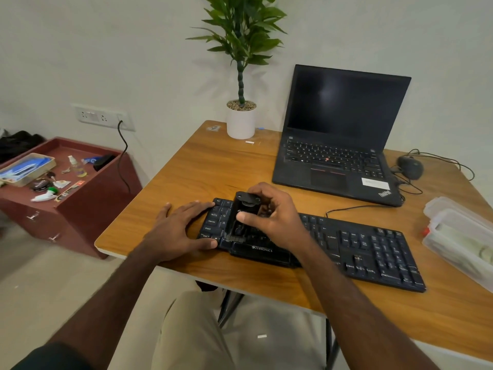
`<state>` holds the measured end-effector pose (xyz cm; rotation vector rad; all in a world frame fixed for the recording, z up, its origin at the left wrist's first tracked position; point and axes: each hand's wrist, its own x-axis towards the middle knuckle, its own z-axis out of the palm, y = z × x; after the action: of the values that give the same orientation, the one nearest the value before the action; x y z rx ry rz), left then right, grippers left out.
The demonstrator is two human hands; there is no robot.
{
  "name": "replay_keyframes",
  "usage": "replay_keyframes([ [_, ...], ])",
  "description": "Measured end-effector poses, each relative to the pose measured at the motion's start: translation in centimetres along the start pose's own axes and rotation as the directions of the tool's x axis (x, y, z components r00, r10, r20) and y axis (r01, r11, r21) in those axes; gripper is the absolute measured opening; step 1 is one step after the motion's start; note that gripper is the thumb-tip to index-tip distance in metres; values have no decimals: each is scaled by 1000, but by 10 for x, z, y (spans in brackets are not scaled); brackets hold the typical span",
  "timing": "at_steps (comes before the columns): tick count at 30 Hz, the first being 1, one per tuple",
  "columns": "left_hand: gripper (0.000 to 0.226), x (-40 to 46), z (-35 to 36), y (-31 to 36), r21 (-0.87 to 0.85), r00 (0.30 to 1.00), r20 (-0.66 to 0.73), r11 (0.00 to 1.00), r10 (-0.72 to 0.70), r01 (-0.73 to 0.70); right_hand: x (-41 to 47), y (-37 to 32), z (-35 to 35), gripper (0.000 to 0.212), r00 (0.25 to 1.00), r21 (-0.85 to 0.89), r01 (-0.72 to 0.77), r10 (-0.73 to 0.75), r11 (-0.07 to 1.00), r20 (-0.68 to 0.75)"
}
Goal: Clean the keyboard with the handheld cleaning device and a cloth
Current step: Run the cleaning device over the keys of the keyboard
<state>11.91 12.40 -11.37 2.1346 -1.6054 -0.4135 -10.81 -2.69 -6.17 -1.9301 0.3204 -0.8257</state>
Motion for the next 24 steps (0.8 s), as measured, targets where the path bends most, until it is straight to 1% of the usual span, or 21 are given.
replay_keyframes([
  [4, 93, 0, -1, 0, -2, 1000, 3, 1000, -6, 6, 4, 5, 3, 27, 999, -9, -17, 16, 1000, -33],
  [7, 94, 0, -1, 0, -5, 1000, -1, 1000, -5, 5, 3, 4, 1, 26, 999, 10, -39, 40, 999, -15],
  [12, 94, 0, -1, 2, -9, 1000, 4, 1000, -16, 16, 3, 2, 12, 26, 999, 39, -6, 8, 999, -44],
  [17, 99, -1, -1, 3, 2, 1000, 3, 1000, -15, 15, 2, 3, 6, 27, 1000, -82, -27, 26, 996, -11],
  [21, 104, -2, -3, 3, -1, 1000, 9, 1000, -10, 10, -3, 3, -18, 29, 999, -135, -38, 40, 990, 13],
  [24, 102, -1, -2, 3, 1, 1000, 8, 1000, -5, 5, -11, -1, -43, 28, 997, -171, -62, 70, 983, 43],
])
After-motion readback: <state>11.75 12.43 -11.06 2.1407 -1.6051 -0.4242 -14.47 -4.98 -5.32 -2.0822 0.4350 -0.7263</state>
